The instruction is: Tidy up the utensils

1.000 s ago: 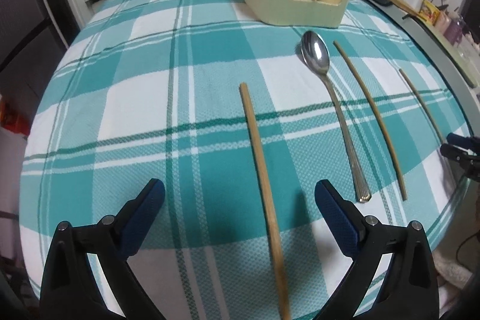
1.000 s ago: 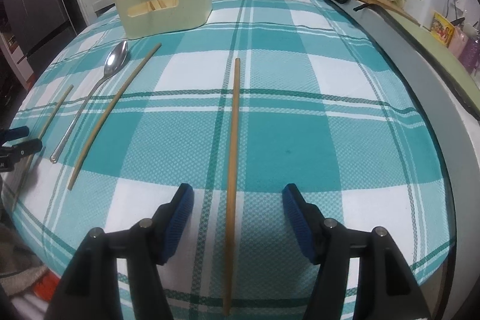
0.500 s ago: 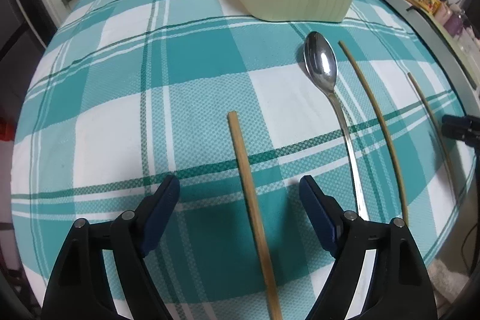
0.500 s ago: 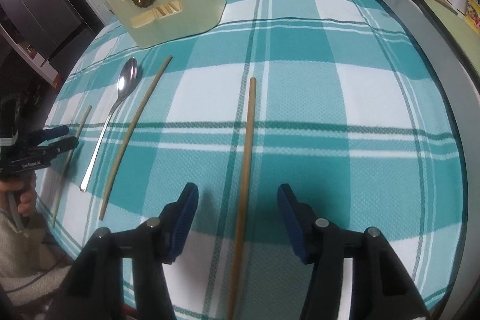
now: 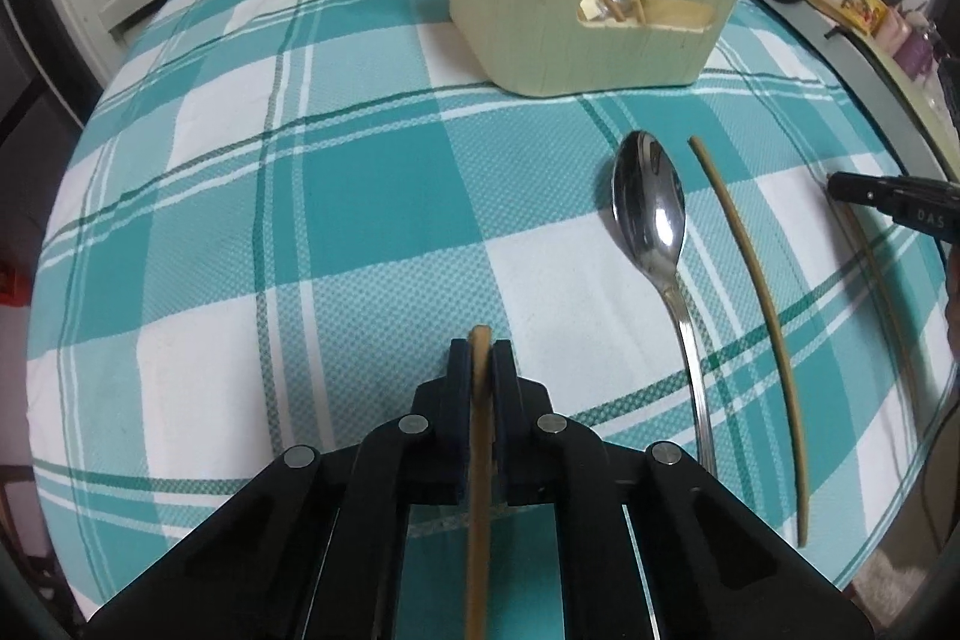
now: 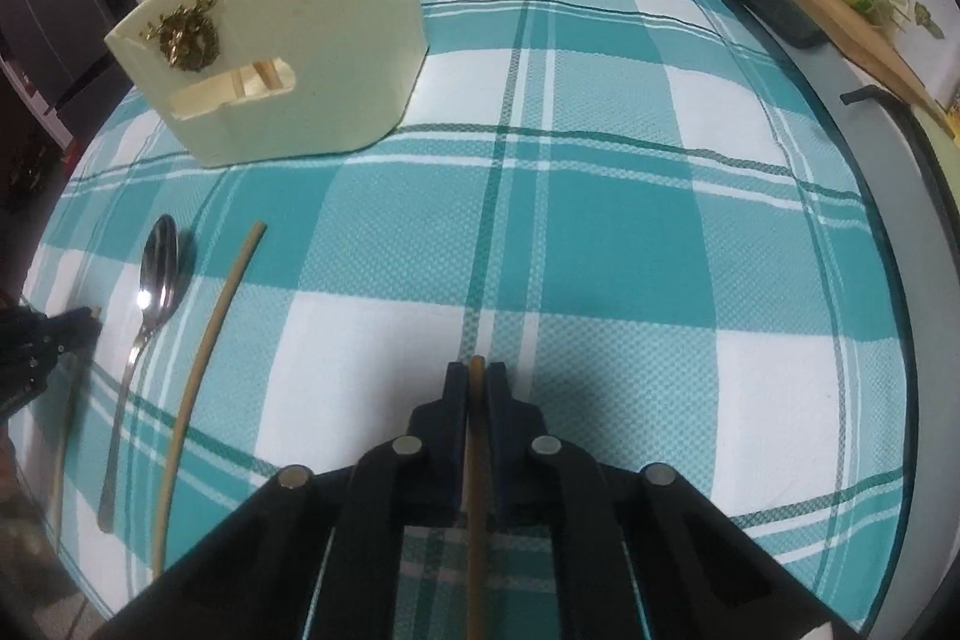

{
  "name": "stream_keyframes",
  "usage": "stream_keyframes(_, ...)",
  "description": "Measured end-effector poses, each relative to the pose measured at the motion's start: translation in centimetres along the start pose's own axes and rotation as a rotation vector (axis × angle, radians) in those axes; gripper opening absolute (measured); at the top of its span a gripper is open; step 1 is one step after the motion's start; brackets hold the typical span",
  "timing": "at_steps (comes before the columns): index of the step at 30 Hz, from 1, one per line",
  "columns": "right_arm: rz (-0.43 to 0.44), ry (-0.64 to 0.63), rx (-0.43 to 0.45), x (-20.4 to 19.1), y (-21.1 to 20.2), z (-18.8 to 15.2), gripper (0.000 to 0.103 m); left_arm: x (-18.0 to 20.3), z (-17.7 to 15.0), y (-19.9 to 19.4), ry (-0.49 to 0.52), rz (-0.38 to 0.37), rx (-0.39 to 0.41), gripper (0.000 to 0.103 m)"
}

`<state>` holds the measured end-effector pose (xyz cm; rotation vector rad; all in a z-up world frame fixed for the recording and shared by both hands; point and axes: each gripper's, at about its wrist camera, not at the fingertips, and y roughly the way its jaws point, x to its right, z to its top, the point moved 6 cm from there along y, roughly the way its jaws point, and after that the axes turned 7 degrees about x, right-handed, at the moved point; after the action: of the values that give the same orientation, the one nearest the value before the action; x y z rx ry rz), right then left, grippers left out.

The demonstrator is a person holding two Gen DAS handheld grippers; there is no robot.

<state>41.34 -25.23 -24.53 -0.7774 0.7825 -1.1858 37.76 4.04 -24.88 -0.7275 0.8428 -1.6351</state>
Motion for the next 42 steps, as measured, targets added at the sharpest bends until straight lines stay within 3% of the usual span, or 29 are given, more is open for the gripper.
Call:
stream_keyframes(4,0.091,0.086,0.093,0.1,-3.3,0.9,0.006,0.3,1.4,-4.6,-0.029,-0.02,0.134,0.005)
stream_keyframes(9,0.161,0.062,0.272,-2.0,-11.5,2.4,0.006,0.6,3.8,-12.7,-0.049,-0.06,0.329,0.005)
stream_keyframes(17,0.123,-0.061,0.514,-6.0,-21.4,2.3,0.006,0.6,5.2,-21.3,-0.093,-0.114,0.545,0.005)
stream_keyframes(22,0.09,-0.118,0.633,-8.1,-24.3,2.4,0.006,0.6,5.4,-22.8,-0.105,-0.129,0.592,0.005)
stream_keyframes(26,0.091,-0.133,0.671,-8.9,-25.3,3.0,0.006,0.6,5.7,-23.6,-0.112,-0.142,0.61,0.005)
stream_keyframes(34,0.167,-0.137,0.568,-9.4,-24.4,4.5,0.006,0.6,7.8,-24.4,-0.113,-0.193,0.592,0.005)
stream_keyframes(38,0.196,-0.148,0.555,-10.0,-24.4,6.6,0.006,0.3,10.6,-25.9,-0.117,-0.22,0.618,0.005)
stream_keyframes(42,0.198,-0.172,0.637,-10.6,-25.9,10.3,0.006,0.0,14.5,-28.2,-0.102,-0.206,0.696,0.005)
